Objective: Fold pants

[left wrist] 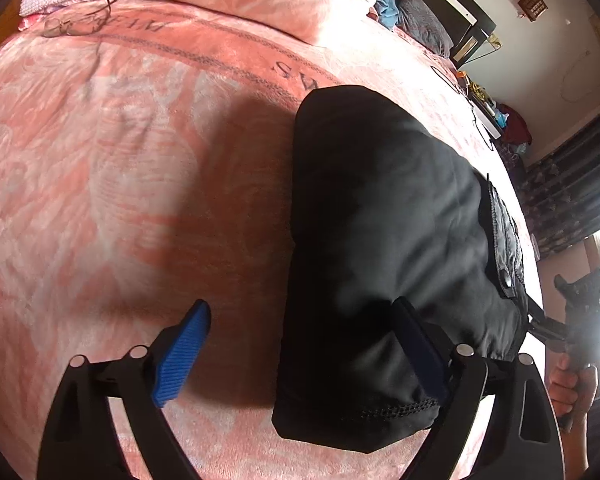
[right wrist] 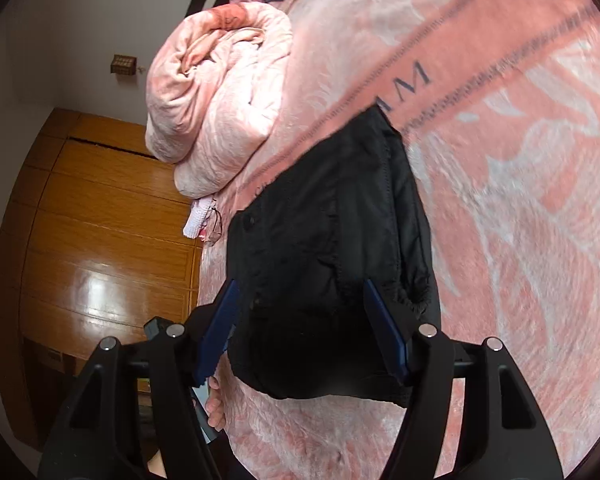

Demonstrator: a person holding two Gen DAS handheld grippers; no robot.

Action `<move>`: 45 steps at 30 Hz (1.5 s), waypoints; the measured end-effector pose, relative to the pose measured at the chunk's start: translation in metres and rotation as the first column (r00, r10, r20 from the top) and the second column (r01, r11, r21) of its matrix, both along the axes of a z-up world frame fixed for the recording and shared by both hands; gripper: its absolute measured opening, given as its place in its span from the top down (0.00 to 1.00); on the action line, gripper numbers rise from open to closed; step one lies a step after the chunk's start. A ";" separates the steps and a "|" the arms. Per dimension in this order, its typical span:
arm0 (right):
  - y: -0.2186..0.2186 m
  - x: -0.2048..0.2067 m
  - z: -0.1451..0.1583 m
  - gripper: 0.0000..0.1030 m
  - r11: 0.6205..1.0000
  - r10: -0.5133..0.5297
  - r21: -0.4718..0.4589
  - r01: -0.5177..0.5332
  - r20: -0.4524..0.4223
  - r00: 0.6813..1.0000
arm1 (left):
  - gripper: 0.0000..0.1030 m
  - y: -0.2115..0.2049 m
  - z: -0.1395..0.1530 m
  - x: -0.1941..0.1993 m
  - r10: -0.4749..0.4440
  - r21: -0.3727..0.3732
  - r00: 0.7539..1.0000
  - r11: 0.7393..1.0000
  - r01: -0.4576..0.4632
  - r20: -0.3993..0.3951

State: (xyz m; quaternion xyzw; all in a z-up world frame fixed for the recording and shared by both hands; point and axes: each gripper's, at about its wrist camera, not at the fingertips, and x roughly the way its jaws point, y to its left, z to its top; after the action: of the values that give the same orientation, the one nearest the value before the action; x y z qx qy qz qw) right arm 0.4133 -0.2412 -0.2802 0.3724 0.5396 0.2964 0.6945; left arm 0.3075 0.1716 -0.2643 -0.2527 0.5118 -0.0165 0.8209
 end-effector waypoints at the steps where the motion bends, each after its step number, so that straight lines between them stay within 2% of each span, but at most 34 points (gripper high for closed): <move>1: -0.002 0.001 -0.001 0.44 1.000 -0.014 0.014 0.014 -0.012 1.000 | 0.09 0.001 0.000 0.000 0.004 -0.008 1.000 1.000 -0.004 -0.003; 2: -0.003 0.001 0.003 0.43 0.999 -0.024 0.025 0.024 -0.010 1.000 | 0.09 0.002 0.002 -0.001 0.012 -0.010 1.000 1.000 -0.012 -0.011; 4: -0.006 -0.007 0.025 0.32 0.999 -0.044 0.018 0.044 0.036 0.998 | 0.10 0.002 0.010 -0.006 0.033 -0.009 0.999 0.999 -0.033 -0.013; 6: -0.010 -0.026 0.050 0.15 0.998 -0.062 0.001 0.062 0.091 0.994 | 0.09 0.001 0.023 -0.017 0.039 0.001 0.999 0.999 -0.039 -0.010; 8: -0.014 -0.055 0.077 0.06 0.994 -0.076 -0.067 0.087 0.150 0.986 | 0.08 -0.004 0.041 -0.035 0.028 0.049 1.000 0.998 -0.028 0.006; 9: -0.015 -0.070 0.088 0.04 0.988 -0.076 -0.116 0.098 0.179 0.981 | 0.03 -0.006 0.051 -0.048 0.023 0.079 1.000 0.997 -0.025 0.019; 12: -0.017 -0.124 0.121 0.04 0.957 -0.076 -0.250 0.144 0.264 0.961 | 0.04 -0.011 0.085 -0.092 0.040 0.175 0.996 0.983 -0.053 0.078; 15: -0.021 -0.182 0.154 0.04 0.938 -0.086 -0.290 0.190 0.337 0.937 | 0.04 -0.021 0.120 -0.138 0.052 0.236 0.990 0.968 -0.082 0.129; 18: -0.026 -0.237 0.184 0.03 0.913 -0.095 -0.330 0.238 0.396 0.913 | 0.04 -0.039 0.155 -0.184 0.029 0.348 0.982 0.933 -0.093 0.185; 20: -0.028 -0.274 0.201 0.03 0.894 -0.108 -0.352 0.276 0.429 0.897 | 0.04 -0.049 0.172 -0.211 0.027 0.386 0.977 0.916 -0.108 0.211; 24: -0.030 -0.334 0.226 0.03 0.880 -0.117 -0.365 0.303 0.453 0.884 | 0.04 -0.065 0.207 -0.266 0.029 0.364 0.960 0.922 -0.133 0.279; 27: -0.023 -0.373 0.250 0.03 0.860 -0.091 -0.394 0.324 0.507 0.857 | 0.04 -0.075 0.232 -0.300 0.026 0.361 0.946 0.921 -0.149 0.324; 30: -0.007 -0.406 0.271 0.03 0.827 -0.046 -0.445 0.344 0.556 0.830 | 0.04 -0.086 0.257 -0.331 0.020 0.370 0.931 0.914 -0.165 0.364; 33: 0.017 -0.433 0.286 0.03 0.794 0.035 -0.514 0.326 0.574 0.818 | 0.04 -0.103 0.274 -0.357 -0.008 0.420 0.927 0.893 -0.162 0.375; 34: 0.025 -0.442 0.290 0.03 0.774 0.056 -0.542 0.328 0.574 0.817 | 0.04 -0.110 0.278 -0.366 -0.027 0.428 0.926 0.892 -0.148 0.376; 36: 0.038 -0.460 0.296 0.03 0.765 0.090 -0.558 0.320 0.585 0.806 | 0.04 -0.120 0.282 -0.383 -0.046 0.427 0.925 0.895 -0.130 0.378; 39: 0.054 -0.484 0.305 0.03 0.724 0.118 -0.592 0.354 0.612 0.782 | 0.04 -0.131 0.287 -0.403 -0.056 0.450 0.925 0.884 -0.130 0.377; 41: 0.060 -0.495 0.307 0.03 0.713 0.119 -0.598 0.367 0.618 0.777 | 0.04 -0.136 0.288 -0.415 -0.057 0.458 0.925 0.879 -0.132 0.376; 45: 0.067 -0.510 0.311 0.03 0.721 0.126 -0.588 0.365 0.630 0.766 | 0.04 -0.134 0.290 -0.429 -0.059 0.425 0.922 0.898 -0.118 0.382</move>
State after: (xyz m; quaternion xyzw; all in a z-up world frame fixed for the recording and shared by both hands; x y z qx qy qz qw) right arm -0.0965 -0.1740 0.0313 0.0055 0.3174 0.1353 0.9386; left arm -0.1211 0.0372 0.0254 -0.0605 0.3268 0.0628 0.9411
